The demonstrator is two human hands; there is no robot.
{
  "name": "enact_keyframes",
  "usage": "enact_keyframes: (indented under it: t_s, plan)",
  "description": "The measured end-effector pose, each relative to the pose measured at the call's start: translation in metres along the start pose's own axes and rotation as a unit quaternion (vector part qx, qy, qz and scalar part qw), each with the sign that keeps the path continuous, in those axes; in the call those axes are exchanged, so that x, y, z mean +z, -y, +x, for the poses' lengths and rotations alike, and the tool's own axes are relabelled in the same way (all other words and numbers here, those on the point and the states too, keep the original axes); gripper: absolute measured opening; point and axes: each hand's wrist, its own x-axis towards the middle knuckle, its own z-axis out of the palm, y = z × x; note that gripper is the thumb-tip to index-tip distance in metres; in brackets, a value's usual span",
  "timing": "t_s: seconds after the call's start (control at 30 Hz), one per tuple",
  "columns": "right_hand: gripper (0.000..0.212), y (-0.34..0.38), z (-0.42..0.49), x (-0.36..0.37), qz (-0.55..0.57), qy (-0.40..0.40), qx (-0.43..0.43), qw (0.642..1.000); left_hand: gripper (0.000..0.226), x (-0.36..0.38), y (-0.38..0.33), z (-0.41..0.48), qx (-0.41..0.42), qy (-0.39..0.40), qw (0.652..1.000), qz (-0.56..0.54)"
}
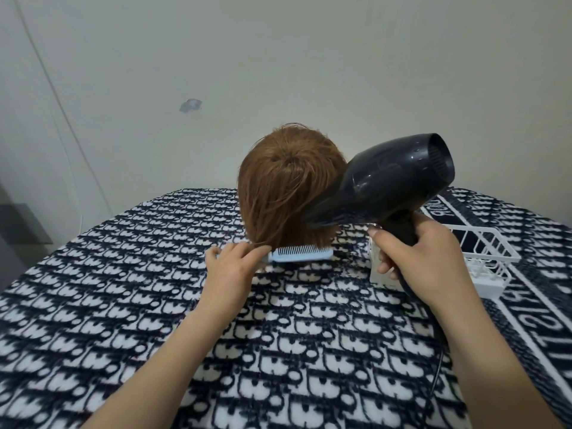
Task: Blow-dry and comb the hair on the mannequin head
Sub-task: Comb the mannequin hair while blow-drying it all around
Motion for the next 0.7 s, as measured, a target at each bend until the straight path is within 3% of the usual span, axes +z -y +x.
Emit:
enact_keyframes:
  t_s: [0.1, 0.23, 0.43, 0.7]
  plan:
    - [0.01, -0.001, 0.0, 0.0, -0.009, -0.002, -0.005, 1.0, 0.038, -0.005, -0.001, 0.014, -0.061, -0.012, 0.998, -0.014]
    - [0.01, -0.001, -0.001, 0.0, -0.013, 0.003, -0.007, 1.0, 0.032, 0.0, -0.004, 0.023, -0.088, 0.091, 0.992, 0.024]
    - [0.009, -0.001, 0.0, 0.0, -0.036, 0.016, -0.006, 0.999, 0.034, 0.016, -0.002, 0.004, -0.041, 0.198, 0.978, 0.059]
    - [0.009, 0.0, -0.001, 0.001, -0.056, 0.022, -0.008, 0.998, 0.029, 0.007, 0.003, -0.007, -0.067, 0.167, 0.983, -0.028]
